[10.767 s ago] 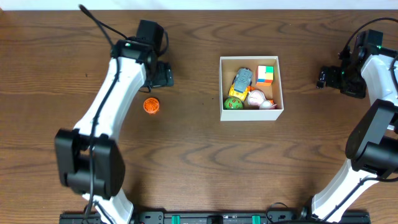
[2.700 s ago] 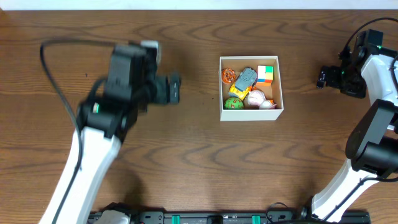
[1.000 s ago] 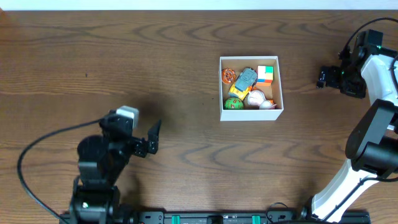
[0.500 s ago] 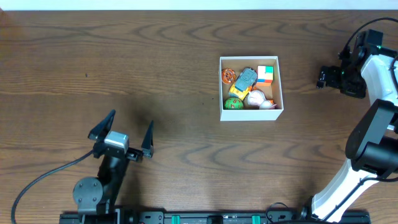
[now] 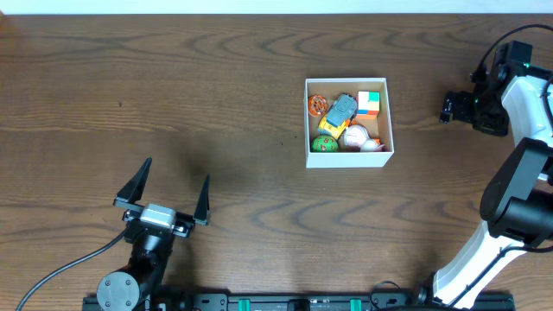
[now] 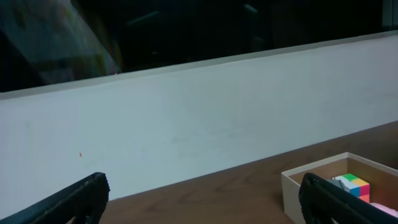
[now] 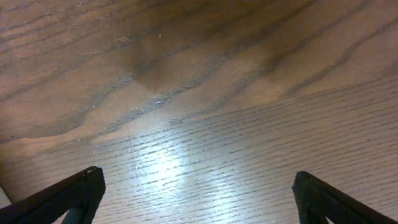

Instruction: Pack container

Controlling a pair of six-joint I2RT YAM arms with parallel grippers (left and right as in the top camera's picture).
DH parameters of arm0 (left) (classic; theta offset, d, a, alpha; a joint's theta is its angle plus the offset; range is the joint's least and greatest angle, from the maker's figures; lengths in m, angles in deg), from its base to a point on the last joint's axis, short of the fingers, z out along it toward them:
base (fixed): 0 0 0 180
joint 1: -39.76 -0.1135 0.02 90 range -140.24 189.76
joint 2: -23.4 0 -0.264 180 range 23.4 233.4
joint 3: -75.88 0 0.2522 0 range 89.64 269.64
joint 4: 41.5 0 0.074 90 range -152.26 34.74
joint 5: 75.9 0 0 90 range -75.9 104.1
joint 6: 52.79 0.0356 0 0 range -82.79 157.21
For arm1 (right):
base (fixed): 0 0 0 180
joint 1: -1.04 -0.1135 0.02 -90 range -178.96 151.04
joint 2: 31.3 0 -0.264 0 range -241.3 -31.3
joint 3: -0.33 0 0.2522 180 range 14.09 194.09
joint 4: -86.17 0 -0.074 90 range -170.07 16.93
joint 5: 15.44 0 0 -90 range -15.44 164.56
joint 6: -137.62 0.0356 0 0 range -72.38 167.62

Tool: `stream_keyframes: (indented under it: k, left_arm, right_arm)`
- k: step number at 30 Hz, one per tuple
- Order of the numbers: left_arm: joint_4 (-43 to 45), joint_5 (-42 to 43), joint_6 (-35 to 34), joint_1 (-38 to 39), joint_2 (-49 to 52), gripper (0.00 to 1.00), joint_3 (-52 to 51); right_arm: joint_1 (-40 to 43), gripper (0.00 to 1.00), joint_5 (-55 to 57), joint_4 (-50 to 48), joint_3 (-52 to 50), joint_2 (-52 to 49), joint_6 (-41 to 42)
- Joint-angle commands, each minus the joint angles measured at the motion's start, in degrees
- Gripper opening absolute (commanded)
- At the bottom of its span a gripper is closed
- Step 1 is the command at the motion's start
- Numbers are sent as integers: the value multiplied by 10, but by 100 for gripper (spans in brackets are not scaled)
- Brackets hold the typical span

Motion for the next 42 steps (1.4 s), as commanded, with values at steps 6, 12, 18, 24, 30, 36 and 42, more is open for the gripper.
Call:
stream_keyframes:
  k: [6, 12, 18, 24, 30, 36, 42]
  left_arm:
    - [-16, 3, 90, -3, -5, 98, -77]
    - [-35, -8, 124, -3, -5, 98, -104]
    - [-69, -8, 76, -3, -5, 98, -104]
    - [-100, -93, -71, -3, -5, 98, -104]
    - [-102, -118, -90, -3, -5, 98, -104]
    - [-140, -172, -90, -3, -3, 98, -104]
    - [-140, -177, -90, -3, -2, 98, -104]
  right_arm:
    - [3, 99, 2, 0, -2, 0, 8]
    - [3, 99, 2, 0, -2, 0, 8]
    - [3, 99, 2, 0, -2, 0, 8]
    - [3, 99, 2, 0, -2, 0, 8]
    - [3, 99, 2, 0, -2, 0, 8]
    - [3, 99, 2, 0, -2, 0, 8]
    - [3, 99, 2, 0, -2, 0, 8]
